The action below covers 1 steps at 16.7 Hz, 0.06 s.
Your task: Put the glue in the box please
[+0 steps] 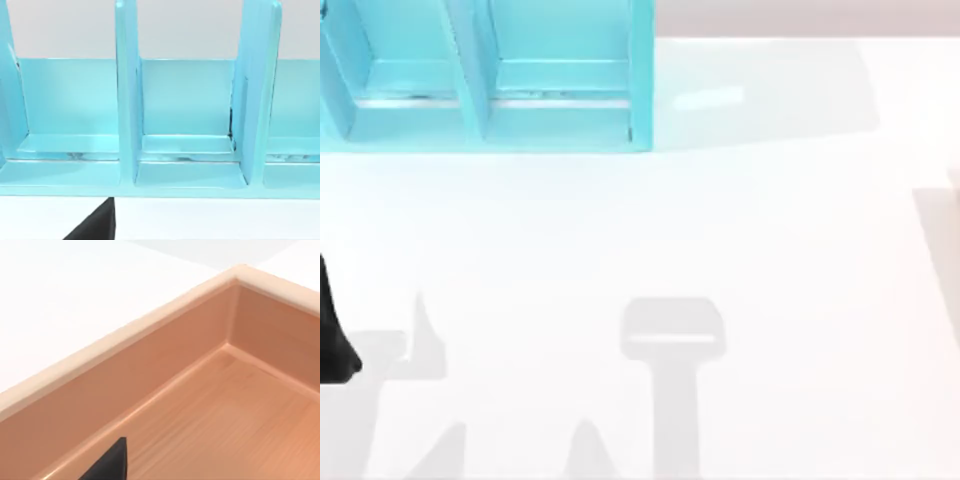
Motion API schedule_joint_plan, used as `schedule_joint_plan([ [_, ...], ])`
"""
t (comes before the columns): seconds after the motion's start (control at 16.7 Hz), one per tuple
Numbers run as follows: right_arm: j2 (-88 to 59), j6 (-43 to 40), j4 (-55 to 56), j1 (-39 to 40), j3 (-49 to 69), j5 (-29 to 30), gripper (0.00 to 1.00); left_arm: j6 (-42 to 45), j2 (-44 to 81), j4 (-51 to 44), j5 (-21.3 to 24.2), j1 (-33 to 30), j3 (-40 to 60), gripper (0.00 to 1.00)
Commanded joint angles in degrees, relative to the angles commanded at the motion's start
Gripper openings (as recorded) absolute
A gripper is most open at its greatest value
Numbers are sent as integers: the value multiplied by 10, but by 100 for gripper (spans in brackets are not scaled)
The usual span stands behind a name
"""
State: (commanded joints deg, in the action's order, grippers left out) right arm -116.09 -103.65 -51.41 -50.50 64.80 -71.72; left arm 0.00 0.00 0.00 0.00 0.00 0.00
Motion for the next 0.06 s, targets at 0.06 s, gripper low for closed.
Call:
schedule_joint_plan([
  [0.06, 0, 0, 0, 0, 0, 0, 100, 0, 0, 0, 0, 0, 0, 100],
])
